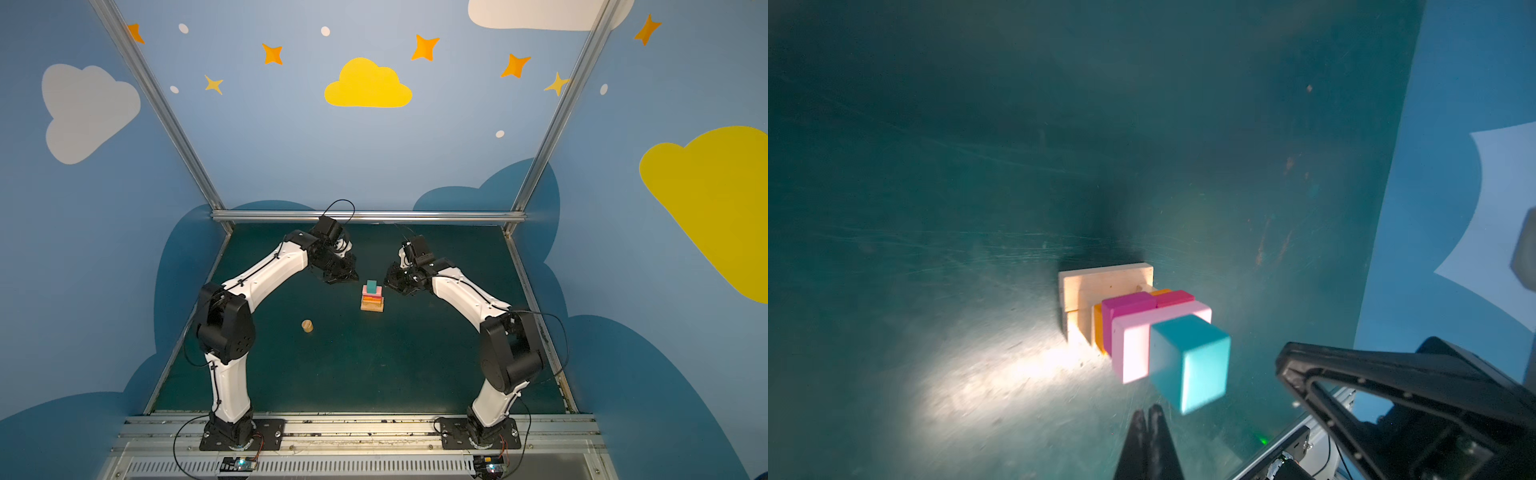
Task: Build the wood block tower
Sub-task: 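Open and draw both grippers back from the tower, then reach the right gripper to the wooden cylinder and grasp it while retracting the left arm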
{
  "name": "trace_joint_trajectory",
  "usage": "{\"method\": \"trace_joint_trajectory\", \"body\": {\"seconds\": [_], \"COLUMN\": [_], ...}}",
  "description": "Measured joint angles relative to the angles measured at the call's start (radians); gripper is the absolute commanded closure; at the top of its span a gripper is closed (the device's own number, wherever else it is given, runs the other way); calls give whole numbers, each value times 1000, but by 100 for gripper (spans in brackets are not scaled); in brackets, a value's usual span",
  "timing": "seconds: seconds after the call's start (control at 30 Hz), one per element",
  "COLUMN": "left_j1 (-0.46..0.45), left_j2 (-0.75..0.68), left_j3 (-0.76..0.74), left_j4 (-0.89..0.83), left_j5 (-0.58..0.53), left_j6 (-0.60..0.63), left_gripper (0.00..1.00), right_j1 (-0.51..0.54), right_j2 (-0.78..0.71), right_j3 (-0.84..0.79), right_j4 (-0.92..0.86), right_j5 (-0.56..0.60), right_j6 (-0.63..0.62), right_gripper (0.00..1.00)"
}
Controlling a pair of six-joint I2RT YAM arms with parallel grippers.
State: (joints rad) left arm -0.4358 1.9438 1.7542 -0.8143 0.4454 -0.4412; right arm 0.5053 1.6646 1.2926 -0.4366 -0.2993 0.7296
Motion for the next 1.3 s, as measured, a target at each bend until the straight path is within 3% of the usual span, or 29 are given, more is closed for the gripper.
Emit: {"method": "trace_joint_trajectory", "body": {"seconds": [0.2, 0.53, 0.67, 0.9, 1.07, 1.3], "left_j1": [42, 98, 132, 209, 229, 246], "left_j2": [-202, -504, -631, -855, -980, -1088], "left_j3": [-94, -375, -481, -620, -673, -700], "left_j4": [-11, -24, -29, -51, -79, -148], "left_j5": [-75, -193, -249, -348, -422, -541], "left_j6": [-1, -38, -59, -77, -92, -87], "left_gripper": [94, 88, 83, 51, 39, 29], "right_j1": [49, 264, 347, 466, 504, 527], "right_j2": [-84, -105, -74, 122, 262, 438], "right_j3": [59, 200, 278, 488, 605, 800], "right_j4": [-125, -302, -367, -475, -539, -609], "right_j5": [107, 273, 310, 360, 361, 348], "right_j6": [-57, -157, -188, -236, -262, -286], "right_gripper": [100, 100, 93, 76, 60, 49]}}
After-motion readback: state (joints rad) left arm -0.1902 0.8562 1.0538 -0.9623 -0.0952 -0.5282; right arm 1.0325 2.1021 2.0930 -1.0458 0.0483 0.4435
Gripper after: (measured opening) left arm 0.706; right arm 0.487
